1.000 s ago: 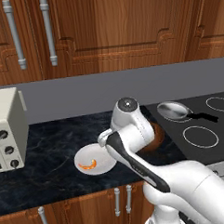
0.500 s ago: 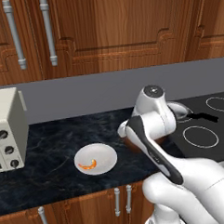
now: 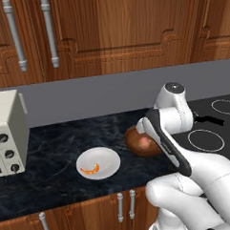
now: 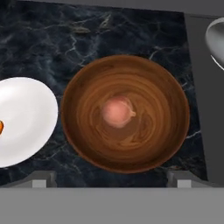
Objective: Place the shrimp on the plate and place the onion on the same plate.
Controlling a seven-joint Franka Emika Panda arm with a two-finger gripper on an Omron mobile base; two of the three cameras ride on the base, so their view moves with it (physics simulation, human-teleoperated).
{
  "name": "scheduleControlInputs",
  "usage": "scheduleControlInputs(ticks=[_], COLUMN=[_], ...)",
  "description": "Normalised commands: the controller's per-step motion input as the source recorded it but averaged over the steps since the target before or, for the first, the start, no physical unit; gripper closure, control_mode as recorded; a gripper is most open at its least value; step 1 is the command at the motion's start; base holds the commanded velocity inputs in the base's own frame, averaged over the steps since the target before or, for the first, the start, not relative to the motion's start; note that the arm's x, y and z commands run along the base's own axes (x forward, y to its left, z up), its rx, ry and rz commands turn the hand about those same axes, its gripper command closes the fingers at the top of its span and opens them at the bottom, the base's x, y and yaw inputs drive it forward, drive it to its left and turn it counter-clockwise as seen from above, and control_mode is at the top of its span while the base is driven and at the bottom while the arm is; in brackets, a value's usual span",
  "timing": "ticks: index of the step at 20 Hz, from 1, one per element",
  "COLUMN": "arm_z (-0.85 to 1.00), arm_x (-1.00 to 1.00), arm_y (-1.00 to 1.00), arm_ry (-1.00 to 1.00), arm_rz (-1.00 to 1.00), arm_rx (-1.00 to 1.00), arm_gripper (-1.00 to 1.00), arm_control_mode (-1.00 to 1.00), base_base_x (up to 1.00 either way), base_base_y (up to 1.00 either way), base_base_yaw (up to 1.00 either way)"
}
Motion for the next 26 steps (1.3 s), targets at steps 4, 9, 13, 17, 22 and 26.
scheduleControlInputs(ticks=[4, 9, 13, 17, 22, 26], arm_z=[-0.19, -0.39, -0.3, -0.33, -0.19, -0.08], arm_x=[0.13, 0.07, 0.18, 0.24, 0.26, 0.26], arm_y=[-0.12, 0.0, 0.0, 0.0, 0.0, 0.0], arm_ry=[0.0, 0.0, 0.03, 0.07, 0.07, 0.11], arm_rz=[-0.09, -0.06, 0.0, 0.0, 0.0, 0.0], arm_rx=[0.0, 0.0, 0.0, 0.0, 0.0, 0.0], arm_gripper=[-1.0, -1.0, -1.0, -1.0, -1.0, -1.0], arm_control_mode=[-1.0, -1.0, -1.0, -1.0, -1.0, -1.0], base_base_x=[0.0, 0.0, 0.0, 0.0, 0.0, 0.0], base_base_y=[0.0, 0.0, 0.0, 0.0, 0.0, 0.0], base_base_yaw=[0.0, 0.0, 0.0, 0.0, 0.0, 0.0])
